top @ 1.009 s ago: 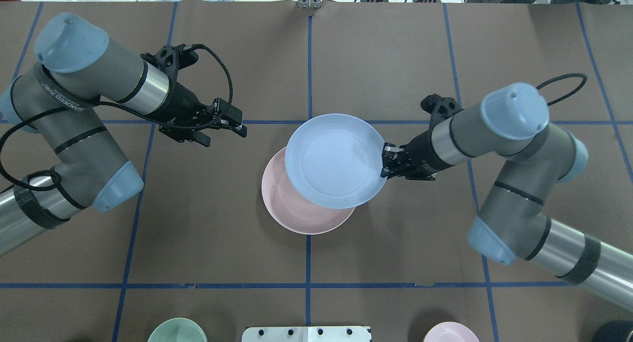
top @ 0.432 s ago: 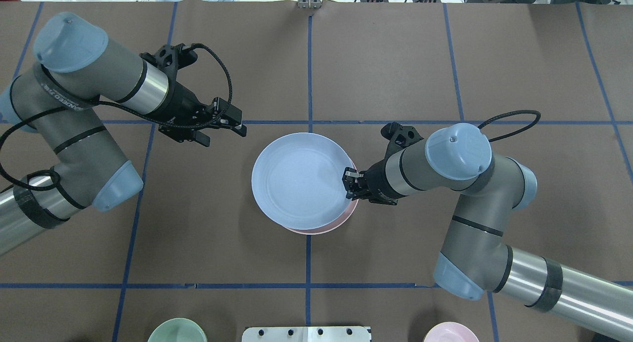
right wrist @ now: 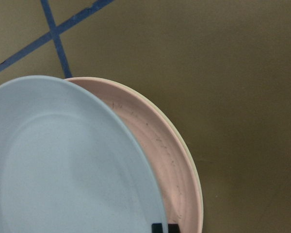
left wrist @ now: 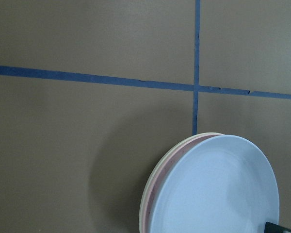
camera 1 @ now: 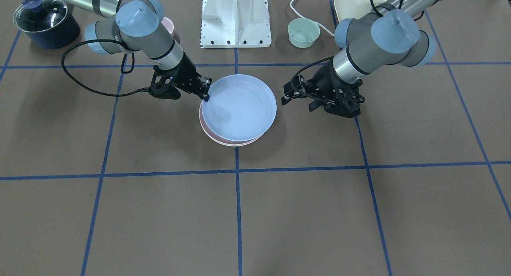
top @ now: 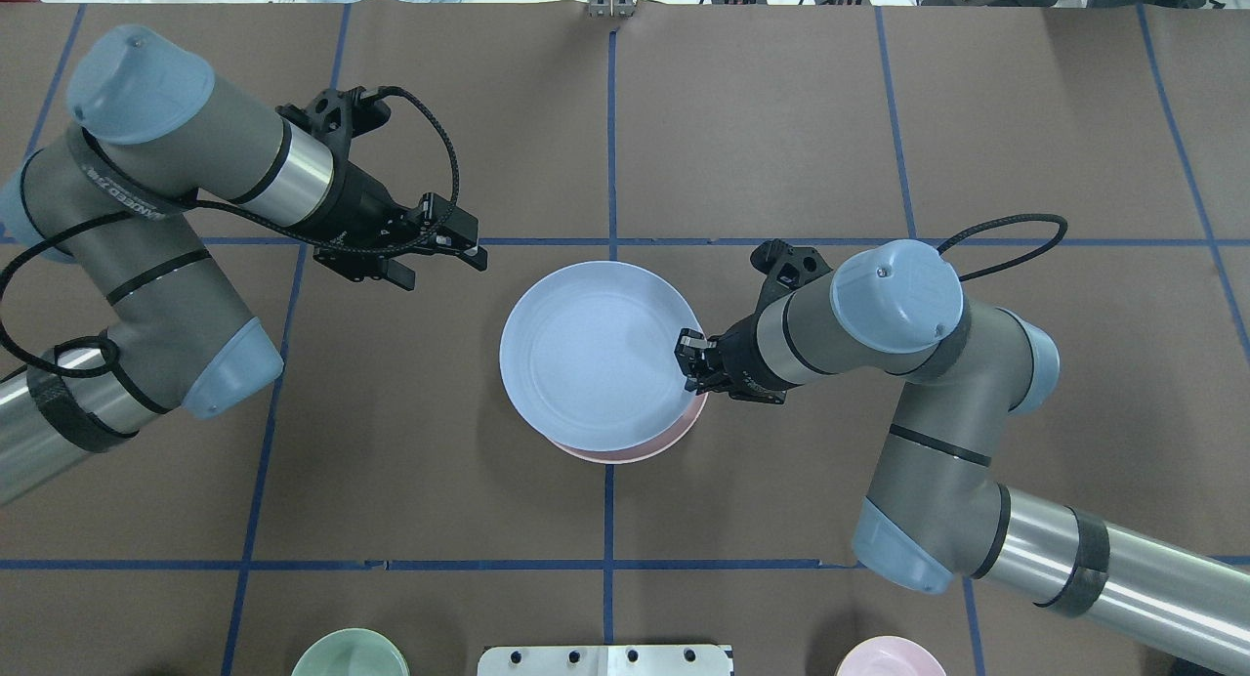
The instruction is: Stack three plates with pink and blue
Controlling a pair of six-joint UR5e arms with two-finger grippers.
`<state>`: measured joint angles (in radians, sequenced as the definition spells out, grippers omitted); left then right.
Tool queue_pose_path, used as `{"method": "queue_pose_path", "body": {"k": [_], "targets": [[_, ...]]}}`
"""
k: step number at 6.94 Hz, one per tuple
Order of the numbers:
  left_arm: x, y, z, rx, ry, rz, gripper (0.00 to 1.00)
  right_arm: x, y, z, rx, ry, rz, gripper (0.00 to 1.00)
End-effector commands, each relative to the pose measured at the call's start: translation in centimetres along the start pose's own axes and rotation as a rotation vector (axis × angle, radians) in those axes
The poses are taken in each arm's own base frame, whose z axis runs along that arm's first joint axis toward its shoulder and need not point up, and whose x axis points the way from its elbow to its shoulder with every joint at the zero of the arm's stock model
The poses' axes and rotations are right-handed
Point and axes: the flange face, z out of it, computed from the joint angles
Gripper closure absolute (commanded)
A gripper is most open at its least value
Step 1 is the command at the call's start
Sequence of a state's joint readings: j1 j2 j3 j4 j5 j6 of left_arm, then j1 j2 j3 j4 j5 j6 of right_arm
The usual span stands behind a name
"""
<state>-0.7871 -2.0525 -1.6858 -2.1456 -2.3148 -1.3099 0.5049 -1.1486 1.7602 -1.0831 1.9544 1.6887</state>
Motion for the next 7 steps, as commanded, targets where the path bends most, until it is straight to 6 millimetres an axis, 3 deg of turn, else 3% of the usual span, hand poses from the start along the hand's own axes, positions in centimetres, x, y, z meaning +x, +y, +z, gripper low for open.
{"method": "queue_pose_path", "body": {"k": [1,2,3,4,6,7], "targets": [[0.1,0.0,0.0,0.0,0.001,0.0,0.0,0.6,-0.6,-0.2,0.016,0.03,0.016,0.01],[0.0,0.0,0.0,0.0,0.0,-0.001,0.0,0.9,-0.4,0.1,0.027,0.035,0.013,0.0],[-0.1,0.0,0.1,0.001,-0.002,-0.002,0.0,1.2,-0.3,-1.3,0.023,0.021,0.011,0.0],[-0.3,-0.1,0.0,0.004,-0.004,-0.002,0.0,4.3,-0.8,-3.8,0.029,0.028,0.02,0.0],[-5.1,0.9,-1.7,0.011,-0.037,0.068,0.0,11.1,-7.6,-8.5,0.073,0.086,0.039,0.0],[-9.0,1.6,-4.8,0.041,-0.063,0.092,0.0,16.4,-10.7,-10.6,0.068,0.142,-0.059,0.0]]}}
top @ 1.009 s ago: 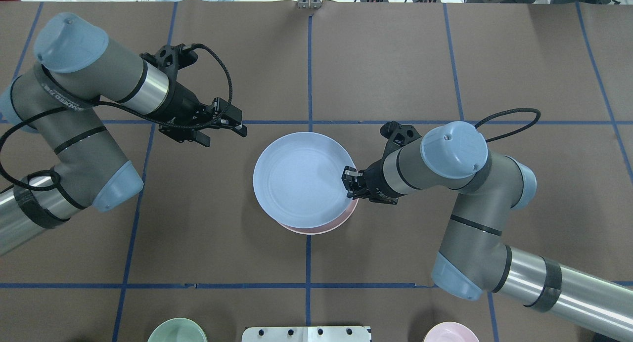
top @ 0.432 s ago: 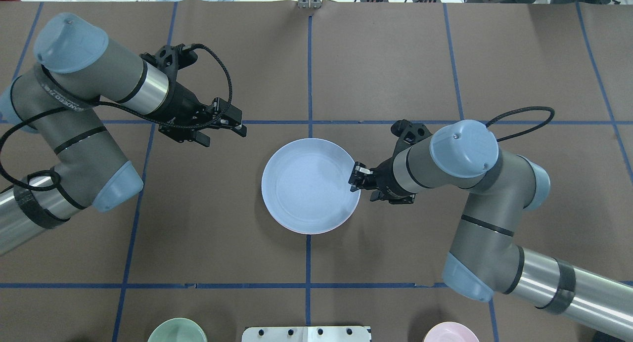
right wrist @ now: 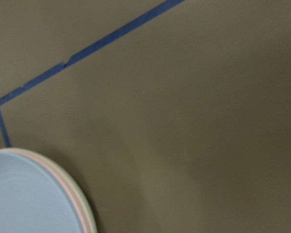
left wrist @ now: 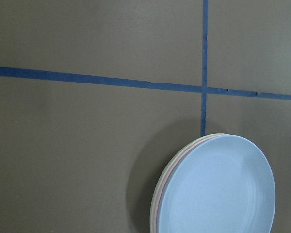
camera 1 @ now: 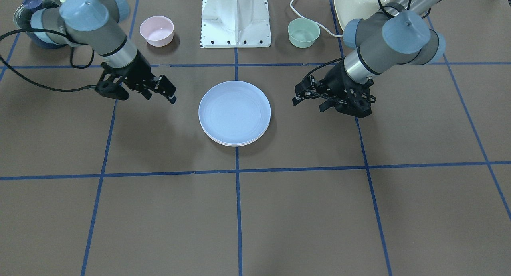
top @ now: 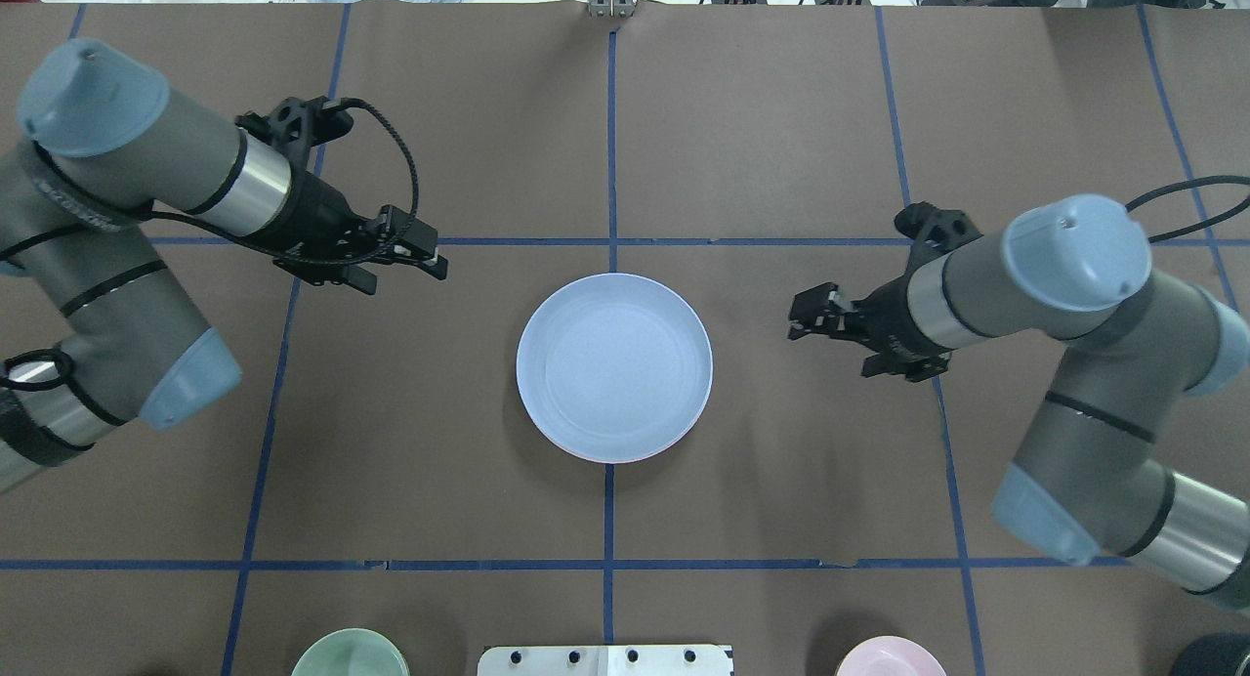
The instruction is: Stack three plates with pink and blue
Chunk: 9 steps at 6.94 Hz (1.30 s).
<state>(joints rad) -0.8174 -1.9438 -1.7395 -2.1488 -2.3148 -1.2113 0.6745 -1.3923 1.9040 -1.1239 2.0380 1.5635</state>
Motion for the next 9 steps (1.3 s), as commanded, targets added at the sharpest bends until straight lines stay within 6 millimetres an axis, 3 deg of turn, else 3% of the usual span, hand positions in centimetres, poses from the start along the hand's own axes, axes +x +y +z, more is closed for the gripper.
{"method": "queue_pose_path", "body": {"k": [1,3,4,5,7,8,9], "targets": [[-9.6,2.9,-6.7,0.057,-0.077,0.121,0.0,11.7,-6.9,-4.0,0.012,0.104,-0.17,0.0],[-20.0,3.6,-12.3,0.093,-0.199,0.312,0.0,22.3,-12.3,-9.5,0.054,0.175,-0.304,0.0],[-23.8,3.6,-15.5,0.12,-0.252,0.381,0.0,26.9,-15.3,-12.5,0.034,0.214,-0.368,0.0],[-27.8,4.0,-18.6,0.14,-0.306,0.435,0.0,30.3,-17.7,-15.7,0.0,0.281,-0.456,0.0],[-36.9,2.8,-24.0,0.146,-0.389,0.51,0.0,33.9,-20.0,-18.0,-0.063,0.322,-0.508,0.0],[-38.9,2.6,-25.1,0.151,-0.41,0.518,0.0,35.6,-20.5,-17.8,-0.089,0.274,-0.494,0.0],[-39.1,2.4,-25.4,0.152,-0.416,0.509,0.0,36.7,-20.9,-18.6,-0.09,0.229,-0.483,0.0]]}}
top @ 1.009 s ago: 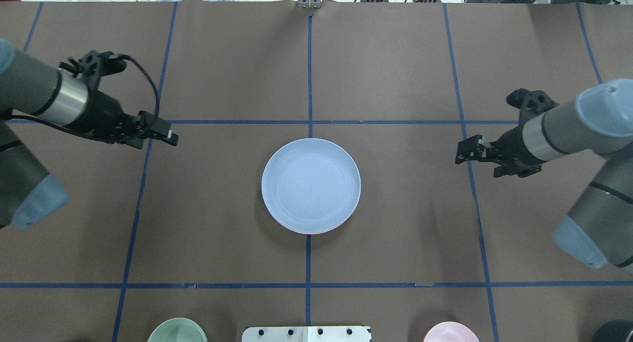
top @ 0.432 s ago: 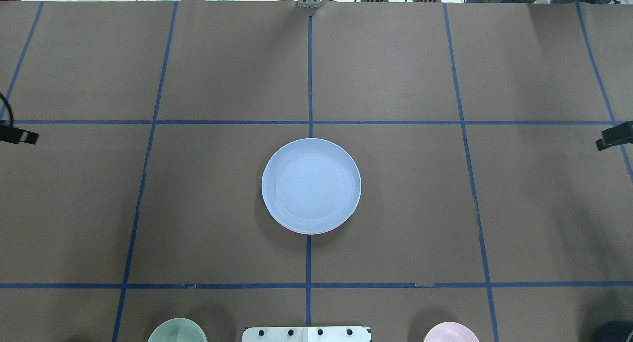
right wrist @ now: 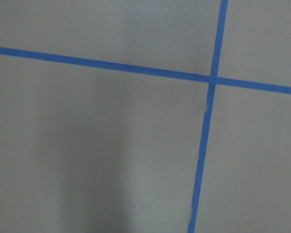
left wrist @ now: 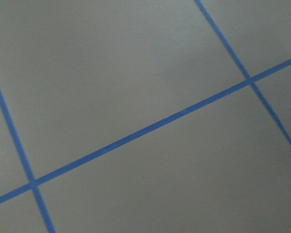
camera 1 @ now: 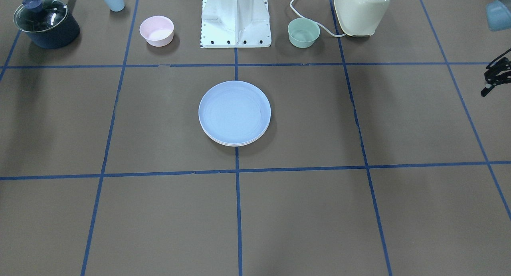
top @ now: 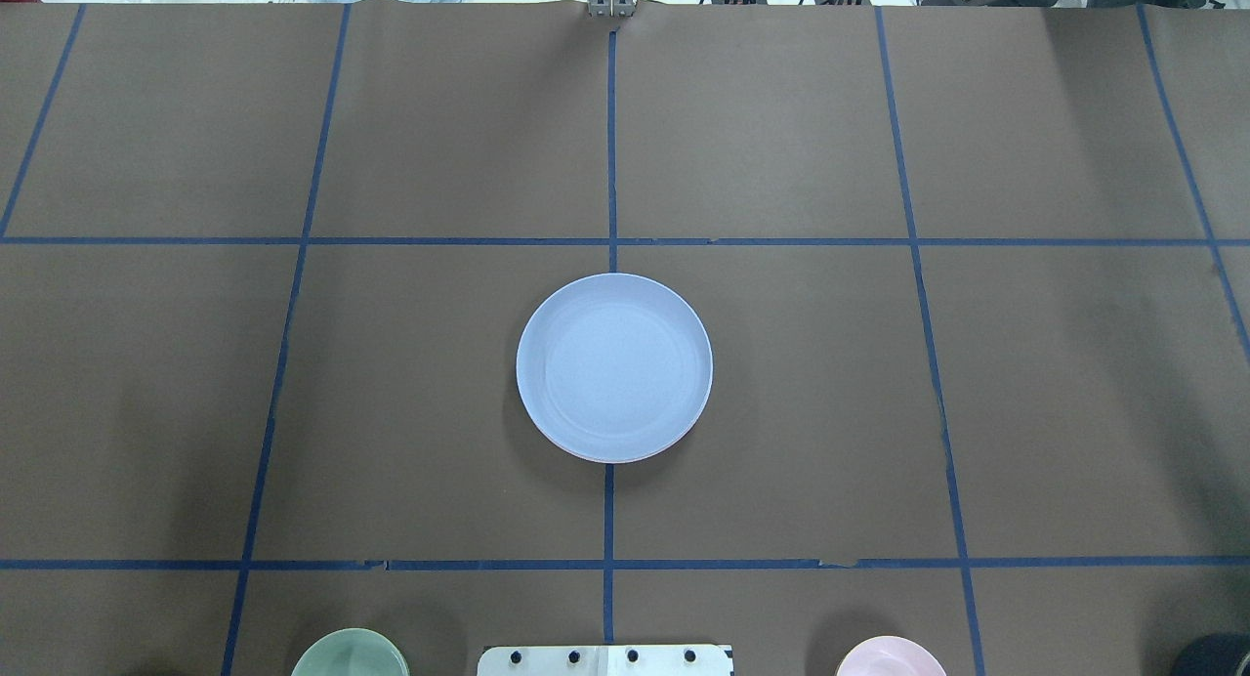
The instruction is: Stack three plates with pink and blue
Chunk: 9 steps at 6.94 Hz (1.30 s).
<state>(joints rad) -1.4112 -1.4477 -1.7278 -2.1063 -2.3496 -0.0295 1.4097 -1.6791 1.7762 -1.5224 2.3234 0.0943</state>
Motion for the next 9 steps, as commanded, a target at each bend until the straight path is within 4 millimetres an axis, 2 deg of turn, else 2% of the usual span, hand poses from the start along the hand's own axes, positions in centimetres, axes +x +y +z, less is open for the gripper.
{"method": "queue_pose_path", "body": {"k": [1,2,3,5,6,8,9], "targets": [[-1.9,0.3,-0.2,-0.018,-0.023,-0.013,0.0,2.1,0.7,-0.4,0.002,-0.093,0.014,0.0],[-2.0,-1.6,-0.3,-0.042,-0.027,-0.038,0.0,2.8,0.9,-0.4,0.003,-0.123,0.032,0.0],[-2.1,-2.3,-0.4,-0.055,-0.03,-0.054,0.0,3.1,0.9,-0.8,0.014,-0.128,0.012,0.0],[-2.5,-2.3,-1.0,-0.044,-0.036,-0.057,0.0,3.2,0.7,-0.8,0.019,-0.117,-0.048,0.0],[-3.4,-2.1,-3.0,-0.013,-0.049,-0.044,0.0,3.2,0.8,-0.8,0.022,-0.119,-0.048,0.0],[-3.6,-1.7,-2.7,-0.015,-0.047,-0.036,0.0,2.5,0.4,-1.5,0.035,-0.115,-0.06,0.0],[-3.6,-1.4,-2.8,-0.015,-0.043,-0.039,0.0,3.0,0.3,-1.0,0.026,-0.115,-0.054,0.0]]}}
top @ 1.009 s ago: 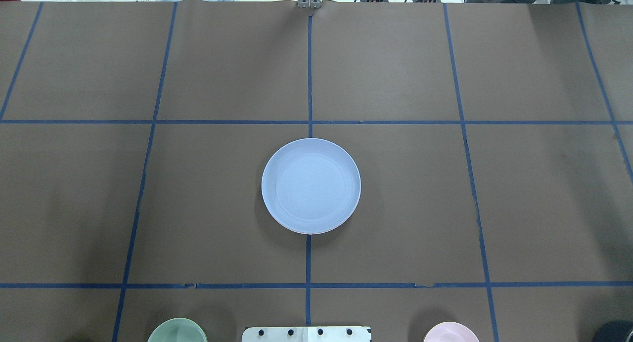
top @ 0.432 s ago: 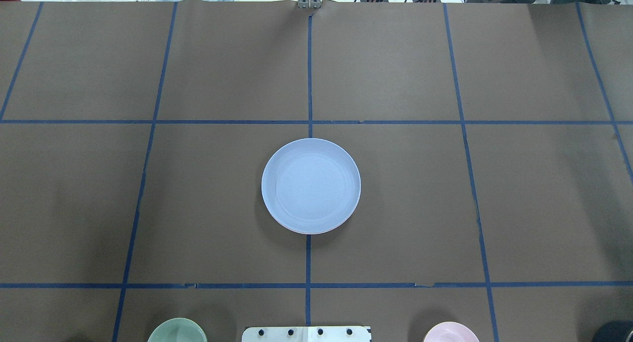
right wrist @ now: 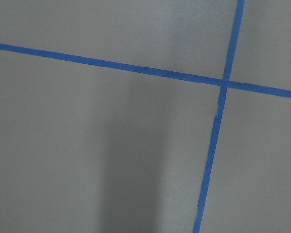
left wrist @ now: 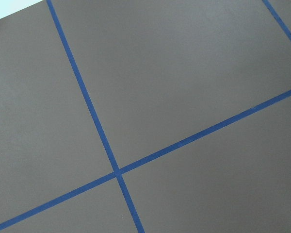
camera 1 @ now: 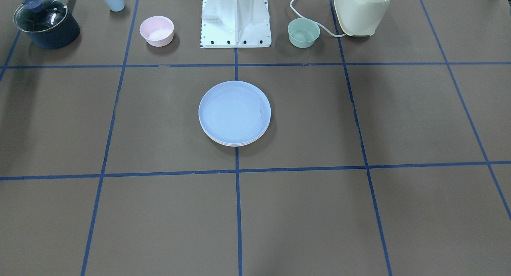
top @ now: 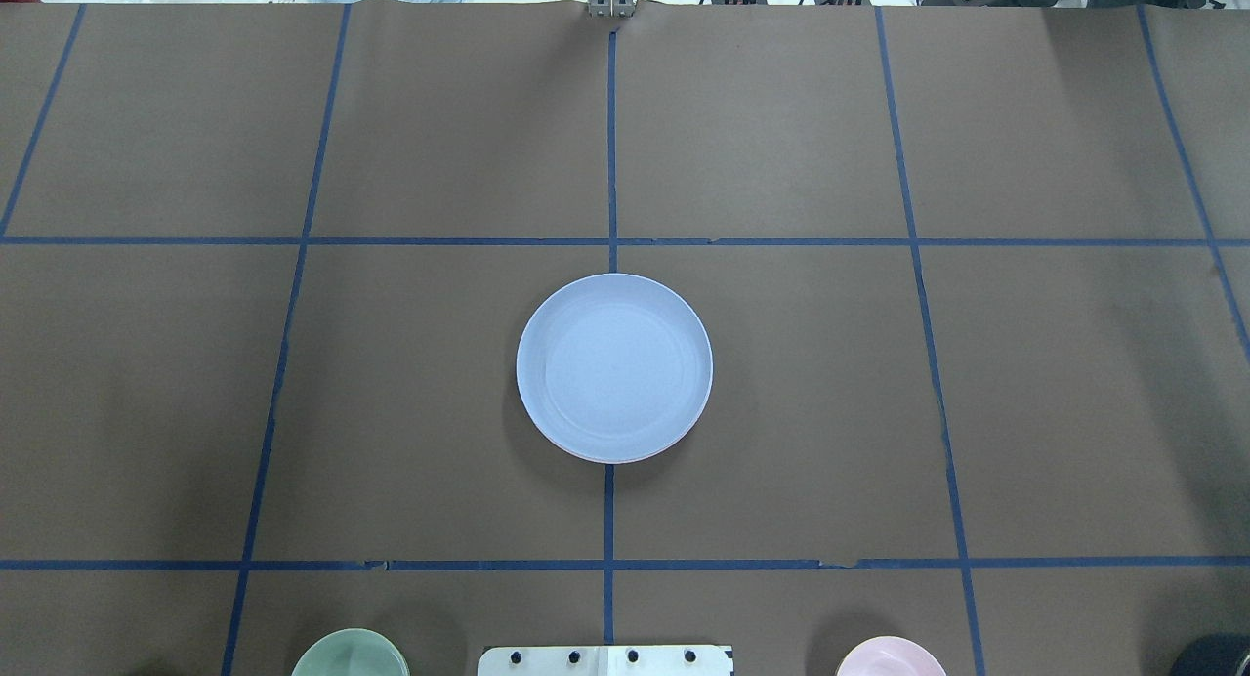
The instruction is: Stack three plates with pink and blue
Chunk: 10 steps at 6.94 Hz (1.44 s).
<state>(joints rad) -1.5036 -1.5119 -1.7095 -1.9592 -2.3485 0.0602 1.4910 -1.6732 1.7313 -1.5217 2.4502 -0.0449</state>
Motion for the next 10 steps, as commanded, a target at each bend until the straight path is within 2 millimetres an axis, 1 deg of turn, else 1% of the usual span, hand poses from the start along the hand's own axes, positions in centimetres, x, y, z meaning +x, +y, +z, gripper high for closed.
{"method": "queue_pose_path", "body": {"k": [1,2,3,4,5,6,7,8,10], "targets": [[0.1,-0.3,0.1,0.001,0.007,-0.005,0.0,0.1,-2.0,-0.1,0.003,0.02,-0.008,0.0],[1.0,-0.8,-0.7,0.019,0.039,0.008,0.0,0.1,-2.4,-0.3,0.009,0.046,-0.004,0.0],[1.8,-1.3,-0.9,0.025,0.07,0.016,0.0,0.1,-2.6,-0.1,0.007,0.051,-0.004,0.0],[1.7,-0.5,-1.1,0.028,0.067,0.015,0.0,0.3,-2.5,0.1,0.002,0.045,0.003,0.0],[1.1,0.2,-1.0,0.024,0.033,0.009,0.0,0.2,-2.6,-0.1,0.006,0.045,0.0,0.0],[1.2,0.5,-0.9,0.02,0.032,0.004,0.0,0.8,-3.4,0.4,-0.003,0.049,0.009,0.0],[2.3,0.6,-2.2,0.035,0.03,0.018,0.0,0.7,-4.3,0.2,0.002,0.045,0.005,0.0],[2.2,0.8,-2.0,0.03,0.028,0.014,0.0,0.9,-4.4,0.2,0.003,0.06,0.003,0.0],[2.1,1.4,-2.0,0.025,0.03,0.008,0.0,1.5,-3.8,0.3,-0.003,0.097,0.008,0.0]]}}
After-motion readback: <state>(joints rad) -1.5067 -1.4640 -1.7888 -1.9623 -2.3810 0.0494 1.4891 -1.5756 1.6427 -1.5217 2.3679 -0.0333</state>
